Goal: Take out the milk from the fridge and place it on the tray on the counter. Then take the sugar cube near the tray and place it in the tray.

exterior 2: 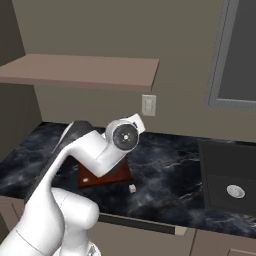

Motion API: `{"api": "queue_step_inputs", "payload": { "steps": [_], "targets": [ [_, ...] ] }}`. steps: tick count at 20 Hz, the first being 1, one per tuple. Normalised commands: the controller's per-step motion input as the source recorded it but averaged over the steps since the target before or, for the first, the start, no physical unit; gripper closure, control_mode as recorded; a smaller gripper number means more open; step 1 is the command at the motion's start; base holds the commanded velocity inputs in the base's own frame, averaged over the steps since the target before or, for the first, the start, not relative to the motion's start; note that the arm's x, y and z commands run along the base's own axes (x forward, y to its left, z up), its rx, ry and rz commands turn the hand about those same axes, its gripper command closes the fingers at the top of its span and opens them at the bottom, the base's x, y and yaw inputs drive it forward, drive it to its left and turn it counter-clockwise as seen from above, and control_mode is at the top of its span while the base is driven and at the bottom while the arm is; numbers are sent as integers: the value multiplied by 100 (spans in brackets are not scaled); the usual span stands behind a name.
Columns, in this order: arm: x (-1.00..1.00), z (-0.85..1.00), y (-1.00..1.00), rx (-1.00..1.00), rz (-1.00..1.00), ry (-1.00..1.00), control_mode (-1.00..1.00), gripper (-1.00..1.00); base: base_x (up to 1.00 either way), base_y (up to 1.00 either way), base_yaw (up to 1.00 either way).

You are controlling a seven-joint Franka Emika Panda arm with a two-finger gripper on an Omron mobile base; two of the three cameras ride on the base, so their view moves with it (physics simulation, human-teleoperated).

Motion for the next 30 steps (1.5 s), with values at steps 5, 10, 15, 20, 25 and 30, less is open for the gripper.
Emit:
{"api": "queue_step_inputs", "payload": {
  "steps": [5, 10, 15, 20, 25, 30],
  "targets": [
    [-53, 0, -2, -20, -18, 33, -100, -100, 0, 0, 0],
    [-56, -7, 0, -25, -12, 30, -100, -100, 0, 0, 0],
    [-39, -8, 0, -26, -17, 29, -100, -100, 0, 0, 0],
    [-23, -5, 0, -16, -16, 29, -100, -100, 0, 0, 0],
    [-8, -25, -7, 2, -3, 40, -100, -100, 0, 0, 0],
    [-1, -24, 0, 16, 0, 24, -100, -100, 0, 0, 0]
  ]
}}
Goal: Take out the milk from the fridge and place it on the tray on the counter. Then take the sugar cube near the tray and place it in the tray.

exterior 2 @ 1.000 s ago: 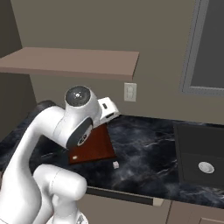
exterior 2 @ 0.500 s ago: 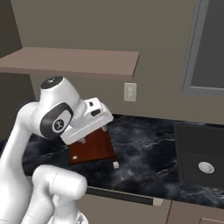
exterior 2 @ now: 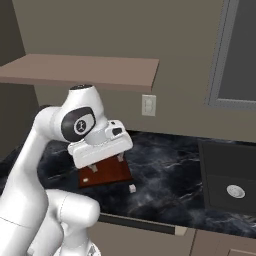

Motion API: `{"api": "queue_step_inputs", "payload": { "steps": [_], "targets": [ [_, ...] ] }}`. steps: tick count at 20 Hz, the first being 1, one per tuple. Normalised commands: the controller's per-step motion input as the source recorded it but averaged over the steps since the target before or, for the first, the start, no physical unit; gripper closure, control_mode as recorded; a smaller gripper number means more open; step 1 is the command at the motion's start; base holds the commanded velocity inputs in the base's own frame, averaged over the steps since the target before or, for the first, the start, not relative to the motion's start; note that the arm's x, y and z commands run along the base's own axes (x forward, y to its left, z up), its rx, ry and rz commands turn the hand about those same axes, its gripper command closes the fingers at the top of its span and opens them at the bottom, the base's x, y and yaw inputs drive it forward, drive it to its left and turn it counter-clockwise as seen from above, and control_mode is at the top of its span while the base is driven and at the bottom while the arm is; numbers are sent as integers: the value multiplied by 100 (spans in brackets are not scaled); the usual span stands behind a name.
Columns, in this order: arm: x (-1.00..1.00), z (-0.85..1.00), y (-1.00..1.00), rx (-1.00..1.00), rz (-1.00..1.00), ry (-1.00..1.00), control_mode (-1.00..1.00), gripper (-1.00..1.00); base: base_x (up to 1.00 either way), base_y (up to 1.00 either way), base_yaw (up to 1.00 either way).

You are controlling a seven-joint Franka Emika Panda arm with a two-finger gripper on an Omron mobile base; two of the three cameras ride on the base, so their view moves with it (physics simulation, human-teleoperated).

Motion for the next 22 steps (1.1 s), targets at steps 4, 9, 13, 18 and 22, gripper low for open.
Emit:
{"api": "queue_step_inputs", "payload": {
  "steps": [4, 9, 13, 18, 22],
  "targets": [
    [0, -47, 0, 17, 0, 14, -100, -100, 0, 0, 0],
    [-1, -52, -1, 11, 0, 9, -100, -100, 0, 0, 0],
    [0, -41, 0, 2, 0, 1, -100, -100, 0, 0, 0],
    [9, -49, 0, 2, 0, 5, -100, -100, 0, 0, 0],
    [31, -43, 0, 9, 0, 0, -100, -100, 0, 0, 0]
  ]
}}
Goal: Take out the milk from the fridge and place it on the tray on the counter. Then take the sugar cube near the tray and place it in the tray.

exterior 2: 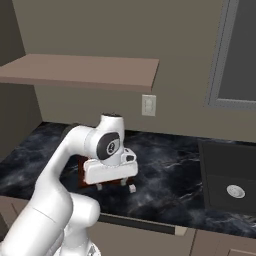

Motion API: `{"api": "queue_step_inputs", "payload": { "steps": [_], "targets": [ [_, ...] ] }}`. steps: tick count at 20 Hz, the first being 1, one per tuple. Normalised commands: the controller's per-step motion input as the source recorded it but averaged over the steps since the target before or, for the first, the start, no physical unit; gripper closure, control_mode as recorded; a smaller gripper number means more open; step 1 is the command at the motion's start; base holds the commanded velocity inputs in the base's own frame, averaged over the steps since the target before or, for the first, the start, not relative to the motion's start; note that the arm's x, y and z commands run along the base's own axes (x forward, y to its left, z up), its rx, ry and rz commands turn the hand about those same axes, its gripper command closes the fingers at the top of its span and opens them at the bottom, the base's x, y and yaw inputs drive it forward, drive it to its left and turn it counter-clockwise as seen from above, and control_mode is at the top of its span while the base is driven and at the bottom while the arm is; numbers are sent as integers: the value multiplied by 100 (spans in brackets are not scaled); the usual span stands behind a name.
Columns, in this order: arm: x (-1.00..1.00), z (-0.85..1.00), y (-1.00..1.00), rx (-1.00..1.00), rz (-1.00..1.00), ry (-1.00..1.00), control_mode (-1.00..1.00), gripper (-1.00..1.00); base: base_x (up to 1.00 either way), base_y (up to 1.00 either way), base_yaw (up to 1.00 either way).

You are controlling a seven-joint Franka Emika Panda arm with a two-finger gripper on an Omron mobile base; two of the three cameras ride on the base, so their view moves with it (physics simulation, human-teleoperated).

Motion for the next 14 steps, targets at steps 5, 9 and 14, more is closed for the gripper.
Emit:
{"api": "queue_step_inputs", "payload": {
  "steps": [5, 9, 14],
  "targets": [
    [28, -36, -6, 7, 0, -1, -100, -100, 0, 0, 0],
    [40, -23, -14, 1, 0, 0, -100, -100, 0, 0, 0],
    [23, -14, -8, 1, 0, -5, -100, -100, 0, 0, 0]
  ]
}}
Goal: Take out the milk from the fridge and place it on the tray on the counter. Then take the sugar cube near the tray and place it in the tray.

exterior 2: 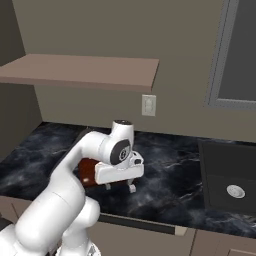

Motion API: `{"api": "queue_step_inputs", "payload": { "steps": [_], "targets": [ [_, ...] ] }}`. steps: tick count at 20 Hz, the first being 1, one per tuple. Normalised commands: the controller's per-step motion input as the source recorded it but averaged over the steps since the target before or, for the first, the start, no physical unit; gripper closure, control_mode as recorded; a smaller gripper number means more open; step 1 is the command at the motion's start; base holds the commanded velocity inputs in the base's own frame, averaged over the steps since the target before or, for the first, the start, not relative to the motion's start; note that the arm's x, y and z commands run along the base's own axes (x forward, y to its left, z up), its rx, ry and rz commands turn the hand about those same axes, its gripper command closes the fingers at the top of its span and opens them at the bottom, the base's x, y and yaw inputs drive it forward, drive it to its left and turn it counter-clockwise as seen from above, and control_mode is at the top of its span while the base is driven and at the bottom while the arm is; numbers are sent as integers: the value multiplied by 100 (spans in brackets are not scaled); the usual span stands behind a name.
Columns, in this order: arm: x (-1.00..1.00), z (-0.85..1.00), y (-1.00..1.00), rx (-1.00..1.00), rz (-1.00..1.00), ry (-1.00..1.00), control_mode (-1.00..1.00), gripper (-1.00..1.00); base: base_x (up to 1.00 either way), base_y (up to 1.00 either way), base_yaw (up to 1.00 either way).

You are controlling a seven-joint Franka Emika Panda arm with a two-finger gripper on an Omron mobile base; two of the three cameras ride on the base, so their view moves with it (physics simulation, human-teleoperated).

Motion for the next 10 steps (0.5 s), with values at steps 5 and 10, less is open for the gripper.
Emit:
{"api": "queue_step_inputs", "payload": {
  "steps": [5, 10],
  "targets": [
    [18, -18, 0, 0, 0, -10, -100, -100, 0, 0, 0],
    [18, -17, -4, 0, 0, -7, -100, -100, 0, 0, 0]
  ]
}}
